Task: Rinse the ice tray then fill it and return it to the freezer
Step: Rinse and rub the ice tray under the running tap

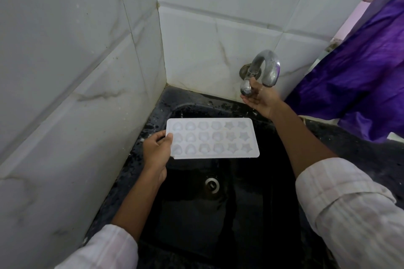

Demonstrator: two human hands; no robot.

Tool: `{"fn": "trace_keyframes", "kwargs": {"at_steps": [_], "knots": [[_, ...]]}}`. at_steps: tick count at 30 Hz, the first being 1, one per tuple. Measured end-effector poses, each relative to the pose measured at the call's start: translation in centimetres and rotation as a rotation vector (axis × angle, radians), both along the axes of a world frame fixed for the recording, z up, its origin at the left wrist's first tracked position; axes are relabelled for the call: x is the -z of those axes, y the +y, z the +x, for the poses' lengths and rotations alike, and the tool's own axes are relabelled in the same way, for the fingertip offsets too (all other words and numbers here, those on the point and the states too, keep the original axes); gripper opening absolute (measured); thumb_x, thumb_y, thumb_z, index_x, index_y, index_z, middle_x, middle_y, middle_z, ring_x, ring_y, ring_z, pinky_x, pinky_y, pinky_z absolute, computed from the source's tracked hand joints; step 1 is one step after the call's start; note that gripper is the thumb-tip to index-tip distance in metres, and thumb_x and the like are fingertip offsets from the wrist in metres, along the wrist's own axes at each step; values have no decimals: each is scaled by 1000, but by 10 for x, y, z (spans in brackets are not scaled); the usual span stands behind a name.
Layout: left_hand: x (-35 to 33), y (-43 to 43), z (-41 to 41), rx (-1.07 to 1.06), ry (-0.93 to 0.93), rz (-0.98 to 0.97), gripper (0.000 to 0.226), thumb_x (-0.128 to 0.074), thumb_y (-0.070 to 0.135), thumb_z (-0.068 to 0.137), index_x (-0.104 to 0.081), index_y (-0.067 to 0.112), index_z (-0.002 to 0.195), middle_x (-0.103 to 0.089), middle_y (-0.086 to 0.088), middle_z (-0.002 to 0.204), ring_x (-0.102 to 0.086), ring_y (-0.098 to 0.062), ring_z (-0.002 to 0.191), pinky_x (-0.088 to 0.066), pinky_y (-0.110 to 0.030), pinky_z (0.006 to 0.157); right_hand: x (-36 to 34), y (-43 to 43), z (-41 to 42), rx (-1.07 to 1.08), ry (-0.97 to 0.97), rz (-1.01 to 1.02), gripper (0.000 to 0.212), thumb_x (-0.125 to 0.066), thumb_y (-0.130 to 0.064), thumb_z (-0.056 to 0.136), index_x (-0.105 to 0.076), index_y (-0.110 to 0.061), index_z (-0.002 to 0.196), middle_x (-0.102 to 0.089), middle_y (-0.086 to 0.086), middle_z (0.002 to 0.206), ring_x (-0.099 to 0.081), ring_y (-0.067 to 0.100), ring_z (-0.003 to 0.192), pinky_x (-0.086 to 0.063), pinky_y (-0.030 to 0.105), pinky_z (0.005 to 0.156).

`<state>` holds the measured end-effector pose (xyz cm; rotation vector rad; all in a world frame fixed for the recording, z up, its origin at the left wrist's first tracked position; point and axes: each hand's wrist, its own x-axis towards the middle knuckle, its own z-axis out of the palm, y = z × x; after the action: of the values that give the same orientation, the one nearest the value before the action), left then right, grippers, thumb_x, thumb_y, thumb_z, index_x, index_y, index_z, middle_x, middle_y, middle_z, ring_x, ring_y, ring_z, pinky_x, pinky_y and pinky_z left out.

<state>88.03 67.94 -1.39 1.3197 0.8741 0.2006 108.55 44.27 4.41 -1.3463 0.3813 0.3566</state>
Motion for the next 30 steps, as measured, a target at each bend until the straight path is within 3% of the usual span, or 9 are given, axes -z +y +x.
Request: {"fn": "trace_keyframes", "kwargs": {"at_steps": [7,12,15,22,30], "knots": [[-3,-1,2,-2,-3,-16,11,-61,11,97,-69,9,104,-74,-7,96,-71,-23,83,-56,-33,69,-2,1,-2,25,25,-1,24,-72,-27,91,-61,-8,101,-68,15,105,-69,27,98,-60,34,86],[-5,-1,2,-9,-6,-20,8,-61,10,97,-69,11,99,-73,-6,92,-70,-22,79,-55,-32,66,-2,1,-1,30,35,9,26,-73,-26,90,-61,-6,102,-68,14,100,-69,26,94,-59,35,87],[-5,-2,3,-12,-7,-18,11,-61,10,97,-70,9,103,-73,-4,91,-70,-20,79,-55,-30,63,-1,0,-1,41,31,10,37,-75,-26,88,-61,-2,112,-69,15,98,-70,25,89,-60,36,87],[-10,-5,4,-12,-26,-37,10,-60,9,98,-68,9,103,-72,-3,89,-68,-17,74,-53,-28,60,2,0,2,31,11,-62,48,-81,-35,81,-63,-1,110,-71,18,110,-71,25,92,-61,29,67],[-11,-6,5,-14,-33,-34,10,-59,9,98,-68,8,104,-72,-4,90,-68,-16,74,-55,-28,61,3,0,5,32,5,-102,41,-84,-37,78,-63,-6,97,-72,17,108,-72,27,94,-62,33,74]]}}
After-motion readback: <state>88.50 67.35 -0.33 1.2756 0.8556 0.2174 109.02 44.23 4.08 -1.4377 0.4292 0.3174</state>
